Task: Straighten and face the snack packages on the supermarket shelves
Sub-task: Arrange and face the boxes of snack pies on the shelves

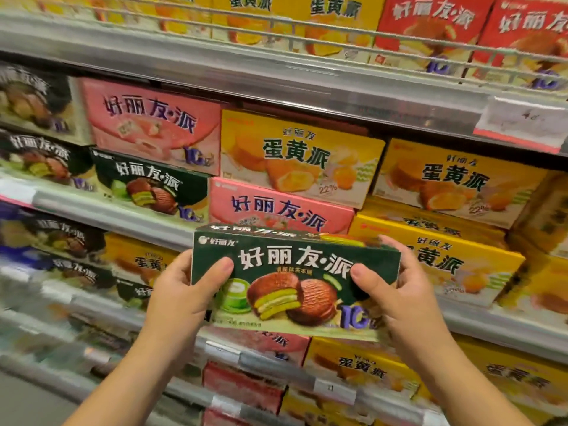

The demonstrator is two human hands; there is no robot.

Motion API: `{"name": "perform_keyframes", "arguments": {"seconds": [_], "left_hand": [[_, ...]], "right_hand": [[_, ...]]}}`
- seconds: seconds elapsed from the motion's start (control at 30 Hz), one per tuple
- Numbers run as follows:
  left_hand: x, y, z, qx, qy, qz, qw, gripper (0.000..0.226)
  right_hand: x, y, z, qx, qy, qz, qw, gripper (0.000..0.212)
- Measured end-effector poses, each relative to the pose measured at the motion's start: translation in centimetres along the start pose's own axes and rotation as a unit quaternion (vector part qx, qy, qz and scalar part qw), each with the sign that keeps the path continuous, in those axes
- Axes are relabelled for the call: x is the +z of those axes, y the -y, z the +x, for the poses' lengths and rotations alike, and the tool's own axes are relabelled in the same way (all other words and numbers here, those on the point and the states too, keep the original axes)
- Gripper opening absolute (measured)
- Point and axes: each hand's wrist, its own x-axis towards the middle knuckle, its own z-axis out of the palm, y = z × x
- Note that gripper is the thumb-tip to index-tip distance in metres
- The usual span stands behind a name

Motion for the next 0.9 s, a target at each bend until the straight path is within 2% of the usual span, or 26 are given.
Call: {"name": "perform_keyframes", "arguments": {"seconds": [0.13,0.2,0.23,0.33,0.4,0.53,0.67,0.77,0.9], "left_hand": [[-3.4,-0.5,2.6,0.002,0.009,-0.012,1.0,0.049],[-4.9,-0.8,3.9,0.0,0.019,-0.006,1.0,0.046],[-5.5,-0.9,4.5,-0.003,0.027,-0.005,1.0,0.045],[-6.8,-0.9,5.8,-0.011,0.045,-0.01,0.999,0.048],[-7.4,-0.9,6.5,-0.023,0.055,-0.022,0.998,0.052],[-8.0,-1.0,7.2,-0.036,0.078,-0.041,0.995,0.064],[-8.0,-0.8,7.2,-0.048,0.094,-0.053,0.993,0.072],[-8.0,-0.3,7.1,-0.051,0.097,-0.053,0.993,0.07],[-8.1,0.3,6.9,-0.049,0.109,-0.045,0.992,0.067]], "right_hand": [[2.6,2.0,1.5,-0.049,-0.029,-0.171,0.984,0.083],[3.5,4.2,3.1,-0.127,-0.07,-0.249,0.958,0.07],[4.1,5.5,3.9,-0.181,-0.088,-0.306,0.931,0.062],[5.9,8.8,6.3,-0.316,-0.08,-0.507,0.798,0.051],[7.2,9.9,7.8,-0.319,-0.051,-0.598,0.734,0.054],[9.0,10.8,10.3,-0.253,-0.045,-0.711,0.654,0.074],[9.7,10.9,11.9,-0.168,-0.072,-0.741,0.646,0.089],[9.6,10.6,12.5,-0.165,-0.081,-0.742,0.645,0.081],[9.6,10.4,13.2,-0.186,-0.096,-0.719,0.663,0.072]]}}
